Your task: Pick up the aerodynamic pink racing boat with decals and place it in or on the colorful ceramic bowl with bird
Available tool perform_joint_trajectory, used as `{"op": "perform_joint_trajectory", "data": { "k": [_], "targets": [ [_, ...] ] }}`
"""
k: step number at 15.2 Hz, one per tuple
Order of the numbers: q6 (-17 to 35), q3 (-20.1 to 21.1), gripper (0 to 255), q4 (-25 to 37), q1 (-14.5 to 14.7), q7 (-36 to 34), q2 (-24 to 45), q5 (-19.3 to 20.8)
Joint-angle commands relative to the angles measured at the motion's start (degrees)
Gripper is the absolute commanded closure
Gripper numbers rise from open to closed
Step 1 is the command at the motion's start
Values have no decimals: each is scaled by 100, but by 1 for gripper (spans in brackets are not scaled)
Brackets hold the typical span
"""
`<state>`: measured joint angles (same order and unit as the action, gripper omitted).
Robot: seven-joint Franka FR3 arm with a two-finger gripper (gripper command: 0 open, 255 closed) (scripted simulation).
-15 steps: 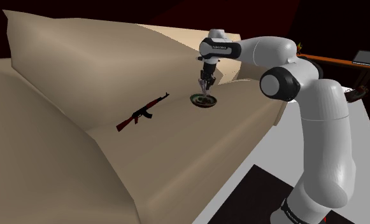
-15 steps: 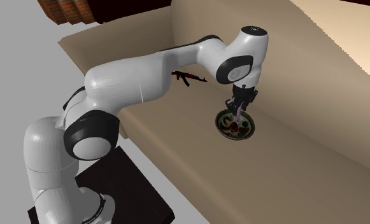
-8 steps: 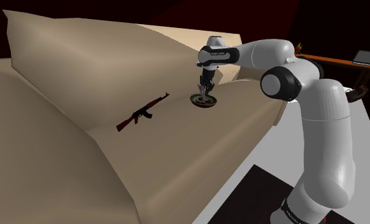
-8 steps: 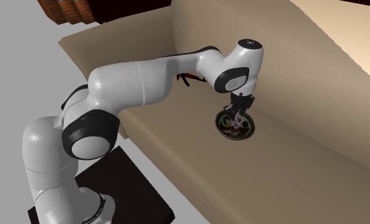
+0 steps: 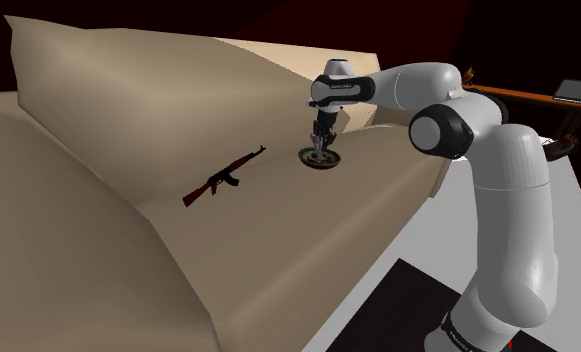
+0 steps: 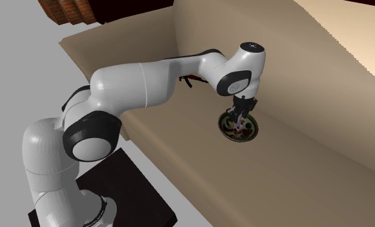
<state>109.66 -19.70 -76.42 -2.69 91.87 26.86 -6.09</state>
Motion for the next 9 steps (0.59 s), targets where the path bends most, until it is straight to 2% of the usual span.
{"op": "perform_joint_trajectory", "data": {
  "k": [1, 6, 9],
  "targets": [
    [1, 0, 0, 0, 0, 0, 0, 0],
    [1, 0, 0, -1, 0, 0, 0, 0],
    [-525, -17, 0, 444, -5, -27, -88, 33]
  ]
}}
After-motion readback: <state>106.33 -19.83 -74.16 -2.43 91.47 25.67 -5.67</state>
